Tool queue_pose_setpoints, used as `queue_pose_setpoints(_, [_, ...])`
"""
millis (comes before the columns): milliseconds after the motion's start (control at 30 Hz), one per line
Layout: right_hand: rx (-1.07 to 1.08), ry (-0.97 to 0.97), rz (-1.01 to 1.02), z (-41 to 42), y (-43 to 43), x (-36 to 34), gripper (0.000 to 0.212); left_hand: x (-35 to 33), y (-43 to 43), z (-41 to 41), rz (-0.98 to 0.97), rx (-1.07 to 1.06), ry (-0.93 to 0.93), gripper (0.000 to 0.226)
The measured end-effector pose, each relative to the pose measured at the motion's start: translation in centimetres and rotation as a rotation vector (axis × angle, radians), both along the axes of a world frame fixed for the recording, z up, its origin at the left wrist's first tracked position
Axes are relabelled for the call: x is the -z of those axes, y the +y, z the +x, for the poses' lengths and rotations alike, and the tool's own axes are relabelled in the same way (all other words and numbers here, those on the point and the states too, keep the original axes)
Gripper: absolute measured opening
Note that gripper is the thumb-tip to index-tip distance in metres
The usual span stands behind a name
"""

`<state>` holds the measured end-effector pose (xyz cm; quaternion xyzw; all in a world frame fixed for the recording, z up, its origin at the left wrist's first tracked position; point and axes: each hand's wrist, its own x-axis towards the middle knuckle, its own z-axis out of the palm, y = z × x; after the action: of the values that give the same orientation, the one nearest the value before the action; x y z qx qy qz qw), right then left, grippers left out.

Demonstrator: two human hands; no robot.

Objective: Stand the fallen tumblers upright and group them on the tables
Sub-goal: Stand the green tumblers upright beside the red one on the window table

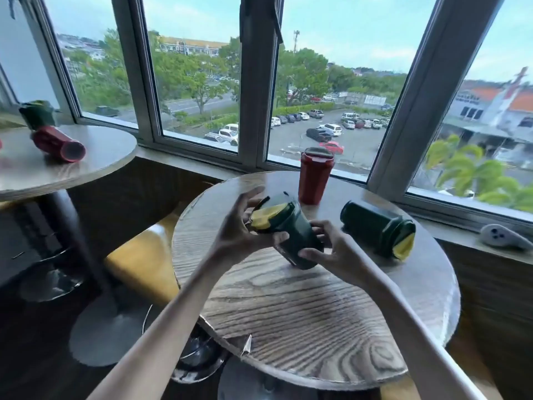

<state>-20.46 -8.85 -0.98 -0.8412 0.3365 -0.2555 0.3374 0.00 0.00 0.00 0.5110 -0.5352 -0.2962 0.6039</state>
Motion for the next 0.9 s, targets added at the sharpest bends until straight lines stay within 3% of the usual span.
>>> queue_pose_setpoints(133, [-0.028,-0.053,0.097,0.2,0.0,-0.3,0.047,-0.2,-1.0,0.1,-0.032,-0.045,-0.071,0.1])
queue_pose_setpoints(300, [-0.039,-0.187,0.118,0.4,-0.3,-1.6,0.053,-0.7,-1.5,0.7,-0.029,-0.025,-0.158,0.099])
queue_pose_setpoints(533, [-0.054,-0.248,0.165,1.6,-0.4,-1.0,0.046,0.1,-1.4,1.2,0.015,0.009,-0.098,0.105])
queue_pose_setpoints(900, [-0.078,-0.286,0.173,1.8,0.0,-0.5,0.045,2.2,-0.1,0.9,0.037,0.004,-0.07,0.06])
